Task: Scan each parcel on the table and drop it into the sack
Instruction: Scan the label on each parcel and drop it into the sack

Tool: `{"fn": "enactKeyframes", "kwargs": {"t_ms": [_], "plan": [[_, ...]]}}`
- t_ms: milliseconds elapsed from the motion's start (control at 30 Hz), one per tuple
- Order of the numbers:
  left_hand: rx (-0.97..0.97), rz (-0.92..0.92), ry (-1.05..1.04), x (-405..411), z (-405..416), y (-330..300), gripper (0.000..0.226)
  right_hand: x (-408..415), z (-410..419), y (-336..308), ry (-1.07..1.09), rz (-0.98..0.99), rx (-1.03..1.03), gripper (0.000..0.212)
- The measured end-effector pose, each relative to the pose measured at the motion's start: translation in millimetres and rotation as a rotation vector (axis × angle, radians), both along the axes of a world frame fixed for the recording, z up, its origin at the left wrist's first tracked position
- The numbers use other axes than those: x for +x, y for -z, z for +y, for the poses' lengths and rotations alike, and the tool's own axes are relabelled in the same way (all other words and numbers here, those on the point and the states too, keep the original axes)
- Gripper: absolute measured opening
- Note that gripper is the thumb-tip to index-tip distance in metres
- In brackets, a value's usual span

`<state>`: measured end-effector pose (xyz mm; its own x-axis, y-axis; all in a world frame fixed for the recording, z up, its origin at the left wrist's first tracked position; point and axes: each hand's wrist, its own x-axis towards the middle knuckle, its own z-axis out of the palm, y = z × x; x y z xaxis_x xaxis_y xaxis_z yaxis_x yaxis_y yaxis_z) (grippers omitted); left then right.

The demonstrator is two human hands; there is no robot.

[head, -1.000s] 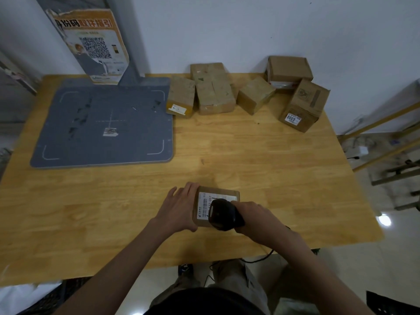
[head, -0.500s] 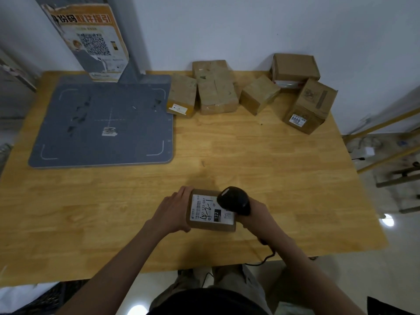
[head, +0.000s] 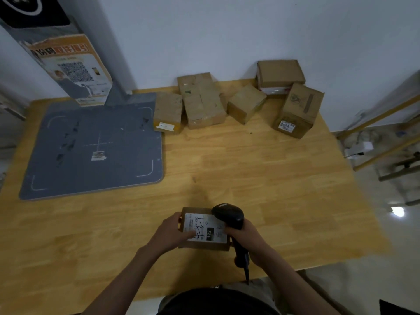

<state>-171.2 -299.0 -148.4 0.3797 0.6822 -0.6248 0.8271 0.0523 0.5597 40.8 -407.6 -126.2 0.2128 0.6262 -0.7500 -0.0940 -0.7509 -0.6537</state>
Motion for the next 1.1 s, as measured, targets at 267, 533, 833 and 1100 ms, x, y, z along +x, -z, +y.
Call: {"fn": "enactKeyframes", "kwargs": {"t_ms": [267, 533, 833, 1100], "plan": [[0.042, -0.154, 0.225, 31, 2, -20, 0.046, -7, -50, -16, 0.306, -0.106, 0.076, 0.019], [0.138, -0.232, 0.576, 61, -28, -53, 0.074, -46, -129, -47, 0.629, -0.237, 0.168, 0.015], [0.135, -0.237, 0.925, 104, -120, -74, 0.085, -82, -239, -56, 1.01, -0.236, 0.177, 0.03], [0.003, -0.224, 1.116, 139, -223, -56, 0.084, -98, -340, -47, 1.268, -0.25, 0.132, 0.032]]}}
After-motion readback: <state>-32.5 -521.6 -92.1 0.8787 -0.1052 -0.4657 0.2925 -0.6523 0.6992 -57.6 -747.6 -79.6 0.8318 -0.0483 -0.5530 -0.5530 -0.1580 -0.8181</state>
